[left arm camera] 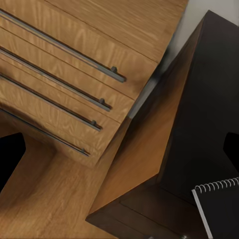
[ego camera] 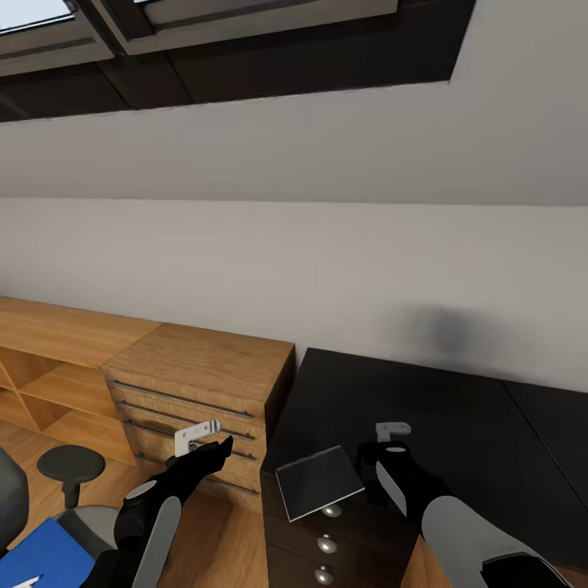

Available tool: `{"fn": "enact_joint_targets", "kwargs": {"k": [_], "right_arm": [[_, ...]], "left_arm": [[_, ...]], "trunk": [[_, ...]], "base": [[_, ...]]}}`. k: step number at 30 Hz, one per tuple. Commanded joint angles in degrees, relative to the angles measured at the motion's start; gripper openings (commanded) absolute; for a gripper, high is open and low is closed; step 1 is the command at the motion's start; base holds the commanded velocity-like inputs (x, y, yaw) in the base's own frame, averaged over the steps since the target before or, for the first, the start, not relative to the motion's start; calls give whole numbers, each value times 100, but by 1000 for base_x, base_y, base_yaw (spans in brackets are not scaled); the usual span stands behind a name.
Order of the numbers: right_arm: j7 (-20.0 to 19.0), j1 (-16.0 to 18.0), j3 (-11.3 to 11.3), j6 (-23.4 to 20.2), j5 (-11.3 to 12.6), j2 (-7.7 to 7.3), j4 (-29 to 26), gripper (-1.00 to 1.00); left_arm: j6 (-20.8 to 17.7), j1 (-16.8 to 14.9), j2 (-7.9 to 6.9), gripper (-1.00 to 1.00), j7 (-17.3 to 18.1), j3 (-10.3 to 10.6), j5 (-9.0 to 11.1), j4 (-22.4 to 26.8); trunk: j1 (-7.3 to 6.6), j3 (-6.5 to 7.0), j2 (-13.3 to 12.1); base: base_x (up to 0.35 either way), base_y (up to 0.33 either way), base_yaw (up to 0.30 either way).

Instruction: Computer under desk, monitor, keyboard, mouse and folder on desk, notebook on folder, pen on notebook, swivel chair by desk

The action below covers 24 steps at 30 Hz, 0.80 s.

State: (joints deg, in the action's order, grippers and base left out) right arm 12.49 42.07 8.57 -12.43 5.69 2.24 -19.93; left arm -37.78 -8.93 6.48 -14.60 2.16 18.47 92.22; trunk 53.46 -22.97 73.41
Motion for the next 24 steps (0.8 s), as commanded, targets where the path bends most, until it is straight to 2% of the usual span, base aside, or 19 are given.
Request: {"fn": "enact_joint_targets", "kwargs": {"k": [1, 3, 20, 24], "right_arm": [[43, 3, 49, -32, 58, -4, -11, 100], [43, 3, 49, -32, 56, -4, -11, 100], [43, 3, 53, -33, 55, -4, -11, 100], [43, 3, 52, -43, 55, -4, -11, 100]], "left_arm": [[-19, -4, 1, 100, -52, 4, 60, 7], [-19, -3, 0, 100, -52, 4, 60, 7], [-19, -3, -3, 100, -52, 4, 60, 7], [-19, -3, -1, 100, -52, 4, 60, 7]], "trunk": [[0, -7, 4], [44, -43, 84], [44, -43, 84], [132, -114, 245]], "base": [[0, 0, 0], [0, 0, 0], [0, 0, 0], [0, 0, 0]]}}
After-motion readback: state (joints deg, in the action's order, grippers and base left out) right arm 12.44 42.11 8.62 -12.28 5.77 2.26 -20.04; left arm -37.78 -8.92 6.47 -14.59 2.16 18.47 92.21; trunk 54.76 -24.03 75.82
